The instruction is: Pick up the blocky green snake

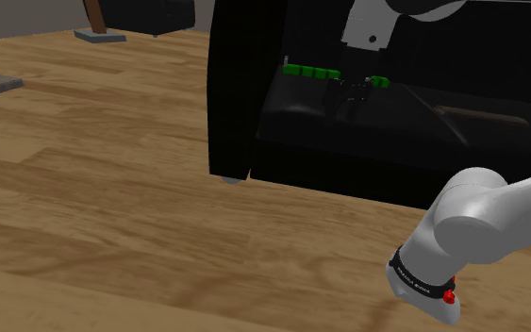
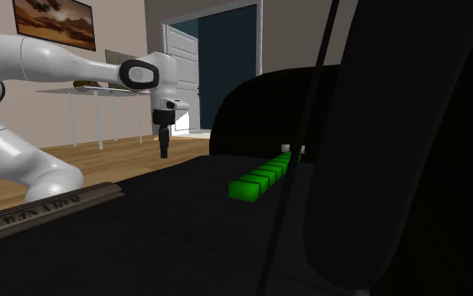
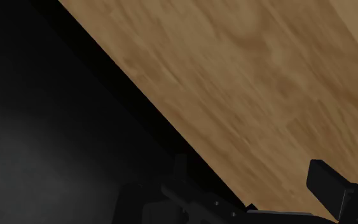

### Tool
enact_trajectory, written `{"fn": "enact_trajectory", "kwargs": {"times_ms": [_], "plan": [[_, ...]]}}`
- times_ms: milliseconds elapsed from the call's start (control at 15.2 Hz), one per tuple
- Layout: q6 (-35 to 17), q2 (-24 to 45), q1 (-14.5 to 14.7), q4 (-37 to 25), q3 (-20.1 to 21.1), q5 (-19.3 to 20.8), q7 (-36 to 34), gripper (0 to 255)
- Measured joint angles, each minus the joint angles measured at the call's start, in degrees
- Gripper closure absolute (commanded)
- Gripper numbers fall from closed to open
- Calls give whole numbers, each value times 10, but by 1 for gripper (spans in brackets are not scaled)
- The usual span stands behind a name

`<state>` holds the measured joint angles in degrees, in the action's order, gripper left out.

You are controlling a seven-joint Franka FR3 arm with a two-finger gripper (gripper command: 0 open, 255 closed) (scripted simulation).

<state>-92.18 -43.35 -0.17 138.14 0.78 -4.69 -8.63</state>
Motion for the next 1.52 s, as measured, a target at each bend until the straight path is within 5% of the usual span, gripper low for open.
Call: {"fn": "enact_trajectory", "kwargs": {"times_ms": [858, 1518], "plan": [[-36, 90, -17, -72, -132, 113, 239, 0], [-67, 251, -7, -238, -240, 137, 457, 0]]}}
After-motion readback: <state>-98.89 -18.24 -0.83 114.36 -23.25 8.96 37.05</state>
